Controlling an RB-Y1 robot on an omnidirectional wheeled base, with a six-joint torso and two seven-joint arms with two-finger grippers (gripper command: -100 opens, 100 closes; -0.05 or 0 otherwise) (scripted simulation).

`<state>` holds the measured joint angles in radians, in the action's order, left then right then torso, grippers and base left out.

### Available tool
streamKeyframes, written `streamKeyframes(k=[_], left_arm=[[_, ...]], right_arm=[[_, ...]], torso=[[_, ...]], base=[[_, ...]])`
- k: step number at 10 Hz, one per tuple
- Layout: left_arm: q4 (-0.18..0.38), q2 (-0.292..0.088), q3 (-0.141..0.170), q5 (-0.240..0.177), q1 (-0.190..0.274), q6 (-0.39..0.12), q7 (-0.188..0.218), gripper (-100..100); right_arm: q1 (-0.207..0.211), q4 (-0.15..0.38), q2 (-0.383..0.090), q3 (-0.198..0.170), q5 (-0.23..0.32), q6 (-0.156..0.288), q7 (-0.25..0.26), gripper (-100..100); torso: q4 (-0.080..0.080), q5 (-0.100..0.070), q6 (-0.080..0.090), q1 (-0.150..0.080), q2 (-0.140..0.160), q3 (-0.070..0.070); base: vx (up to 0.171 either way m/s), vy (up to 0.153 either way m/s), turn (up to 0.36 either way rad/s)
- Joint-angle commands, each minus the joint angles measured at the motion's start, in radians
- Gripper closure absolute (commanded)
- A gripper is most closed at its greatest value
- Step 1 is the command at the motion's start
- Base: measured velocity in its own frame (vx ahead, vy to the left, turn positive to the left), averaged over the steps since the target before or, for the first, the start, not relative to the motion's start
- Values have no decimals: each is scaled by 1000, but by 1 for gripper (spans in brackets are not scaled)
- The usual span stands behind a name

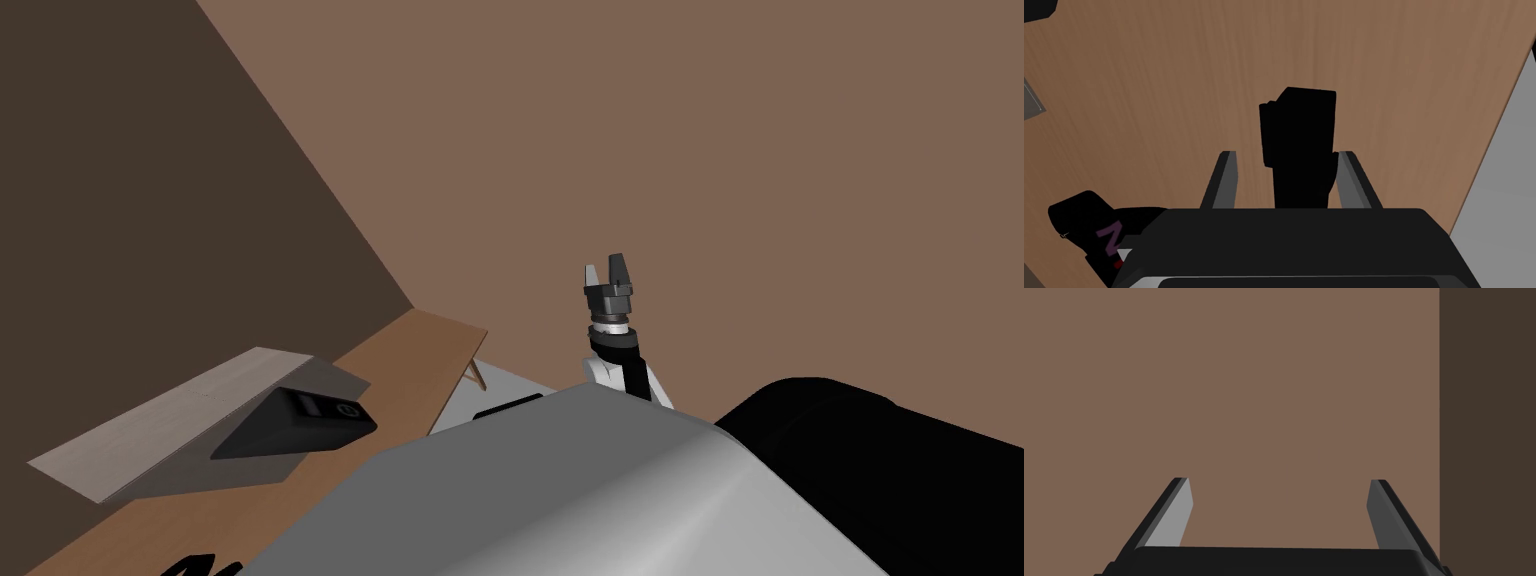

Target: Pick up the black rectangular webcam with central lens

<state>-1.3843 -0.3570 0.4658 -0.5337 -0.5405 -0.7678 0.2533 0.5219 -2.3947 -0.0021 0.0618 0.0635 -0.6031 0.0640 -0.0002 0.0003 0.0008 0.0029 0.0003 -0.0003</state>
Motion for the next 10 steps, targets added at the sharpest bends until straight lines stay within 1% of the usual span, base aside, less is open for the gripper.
streamKeyframes(k=[1,4,5,6,8,9,10], left_arm=[[0,0,0,0,0,0,0,100],[0,0,0,0,0,-1,1,100],[0,0,0,0,0,-1,1,0],[-31,-7,7,-8,-15,-24,6,100],[-73,-17,17,-24,-37,-55,11,100],[-59,-14,14,-19,-29,-43,9,100],[-60,-15,15,-20,-30,-45,9,0]], right_arm=[[0,0,0,0,0,0,0,0],[0,0,0,0,0,0,0,0],[0,0,0,0,0,0,0,0],[0,0,0,0,0,0,0,0],[0,0,0,0,0,0,0,0],[0,0,0,0,0,0,0,0],[0,0,0,0,0,0,0,0]], torso=[[0,0,0,0,0,0],[0,0,0,0,0,0],[0,0,0,0,0,0],[0,0,0,0,0,0],[0,-1,0,-3,1,1],[0,-1,0,-4,1,1],[0,-1,0,-2,1,1]], base=[[0,0,0],[0,0,0],[0,0,0],[-10,-26,-13],[-15,-43,-10],[-6,-18,3],[0,0,0]])
